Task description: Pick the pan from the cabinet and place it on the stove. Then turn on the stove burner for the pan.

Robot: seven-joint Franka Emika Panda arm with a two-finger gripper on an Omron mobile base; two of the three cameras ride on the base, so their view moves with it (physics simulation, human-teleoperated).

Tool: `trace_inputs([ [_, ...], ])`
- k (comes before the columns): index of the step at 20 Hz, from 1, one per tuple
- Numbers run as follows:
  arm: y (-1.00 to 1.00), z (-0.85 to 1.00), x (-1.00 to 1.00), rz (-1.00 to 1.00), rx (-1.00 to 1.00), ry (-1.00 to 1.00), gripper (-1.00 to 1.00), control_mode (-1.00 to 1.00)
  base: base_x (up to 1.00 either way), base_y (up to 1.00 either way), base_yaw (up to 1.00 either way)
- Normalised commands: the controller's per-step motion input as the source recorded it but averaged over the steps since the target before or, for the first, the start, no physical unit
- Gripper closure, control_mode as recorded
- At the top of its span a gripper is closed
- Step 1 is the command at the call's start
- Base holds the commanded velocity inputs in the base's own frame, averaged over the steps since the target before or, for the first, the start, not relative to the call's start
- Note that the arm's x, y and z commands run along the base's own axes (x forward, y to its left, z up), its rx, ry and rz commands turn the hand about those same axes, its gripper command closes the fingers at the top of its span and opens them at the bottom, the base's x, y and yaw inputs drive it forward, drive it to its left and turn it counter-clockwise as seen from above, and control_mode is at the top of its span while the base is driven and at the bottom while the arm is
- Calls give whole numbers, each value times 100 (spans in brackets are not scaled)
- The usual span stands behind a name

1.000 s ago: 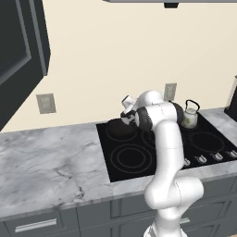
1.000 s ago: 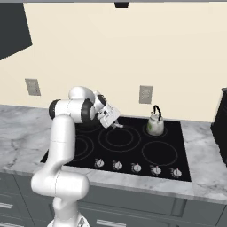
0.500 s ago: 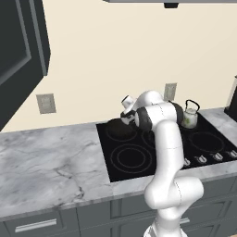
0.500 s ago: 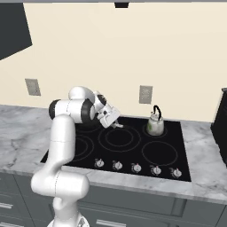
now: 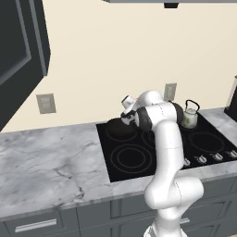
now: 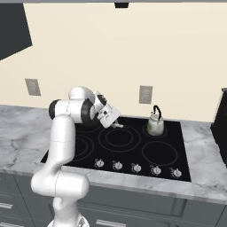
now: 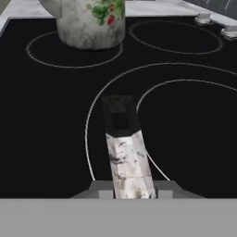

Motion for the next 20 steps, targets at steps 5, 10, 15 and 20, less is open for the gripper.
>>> trace_inputs([
  [5, 0, -33, -4, 5, 0, 0, 100, -100, 0, 0, 0],
  [10, 0, -23, -5, 6, 0, 1, 100, -100, 0, 0, 0],
  [15, 0, -14, -22, 7, 0, 0, 100, -100, 0, 0, 0],
  [20, 0, -15, -30, 8, 0, 0, 100, -100, 0, 0, 0],
])
